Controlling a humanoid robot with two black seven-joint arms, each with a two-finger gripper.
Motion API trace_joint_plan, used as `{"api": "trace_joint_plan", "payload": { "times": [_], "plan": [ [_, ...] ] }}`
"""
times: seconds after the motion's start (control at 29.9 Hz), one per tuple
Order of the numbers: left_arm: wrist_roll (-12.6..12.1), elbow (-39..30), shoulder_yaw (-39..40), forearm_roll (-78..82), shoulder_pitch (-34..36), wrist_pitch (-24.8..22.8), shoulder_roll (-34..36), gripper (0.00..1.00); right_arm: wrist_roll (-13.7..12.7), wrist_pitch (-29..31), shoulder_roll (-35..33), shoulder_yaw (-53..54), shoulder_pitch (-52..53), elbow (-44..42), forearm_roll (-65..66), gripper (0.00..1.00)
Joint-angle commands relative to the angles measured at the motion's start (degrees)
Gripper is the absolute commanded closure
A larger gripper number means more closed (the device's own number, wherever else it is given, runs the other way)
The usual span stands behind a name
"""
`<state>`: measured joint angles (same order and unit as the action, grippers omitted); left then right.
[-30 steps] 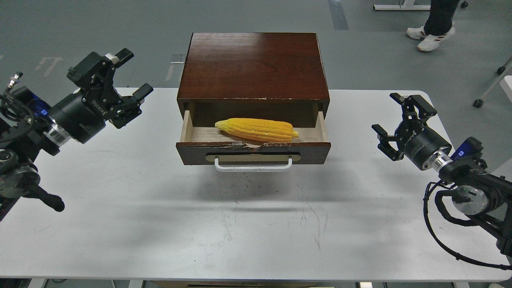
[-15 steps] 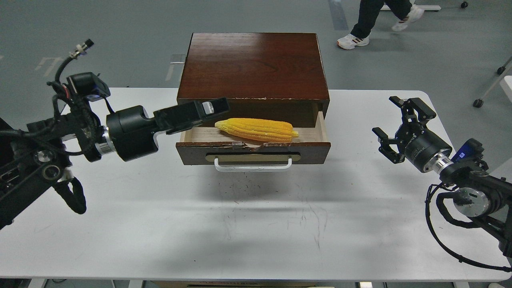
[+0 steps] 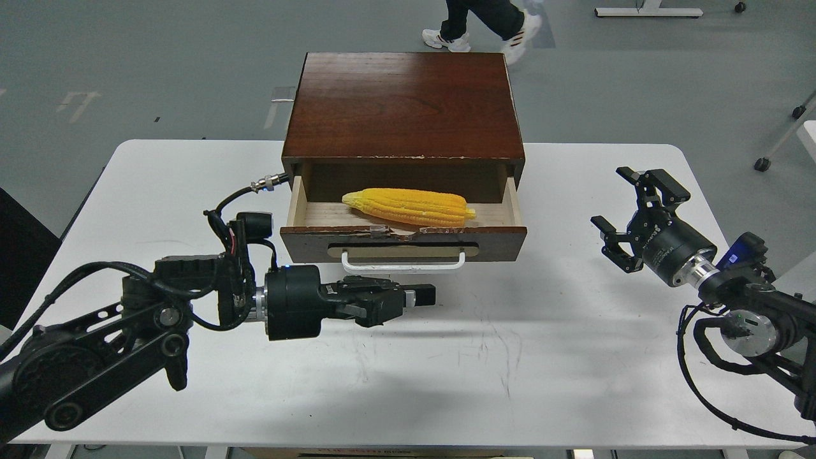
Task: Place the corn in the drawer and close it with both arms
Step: 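Swing the left gripper toward the front of the open drawer, then push the drawer front with the left gripper into the cabinet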
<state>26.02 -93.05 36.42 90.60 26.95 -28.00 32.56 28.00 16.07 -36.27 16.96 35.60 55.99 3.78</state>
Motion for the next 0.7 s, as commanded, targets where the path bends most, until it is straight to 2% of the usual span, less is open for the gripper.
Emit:
{"api": "trace_joint_plan", "payload": {
  "times": [0.0, 0.27, 0.4, 0.67],
  "plan": [
    [-1.23, 1.99, -1.35, -0.34, -1.19, 0.00, -0.04, 1.00, 0.00, -0.07, 0.06, 0.09, 0.08, -0.01, 0.00, 0.02],
    [-5.36, 5.69, -0.91, -6.21, -3.30, 0.40, -2.23, 1.00, 0.00, -0.07, -0.03, 0.00, 0.08, -0.01, 0.00, 0.02],
    [-8.61, 7.36, -0.82, -14.21, -3.39, 2.07, -2.23, 1.00, 0.00, 0.02, -0.29, 0.01, 0.08, -0.01, 0.00, 0.02],
    [-9.40, 7.98, -0.47, -16.95, -3.30, 2.78, -2.06, 1.00, 0.00, -0.07, -0.38, 0.09, 0.08, -0.01, 0.00, 0.02]
  ]
}}
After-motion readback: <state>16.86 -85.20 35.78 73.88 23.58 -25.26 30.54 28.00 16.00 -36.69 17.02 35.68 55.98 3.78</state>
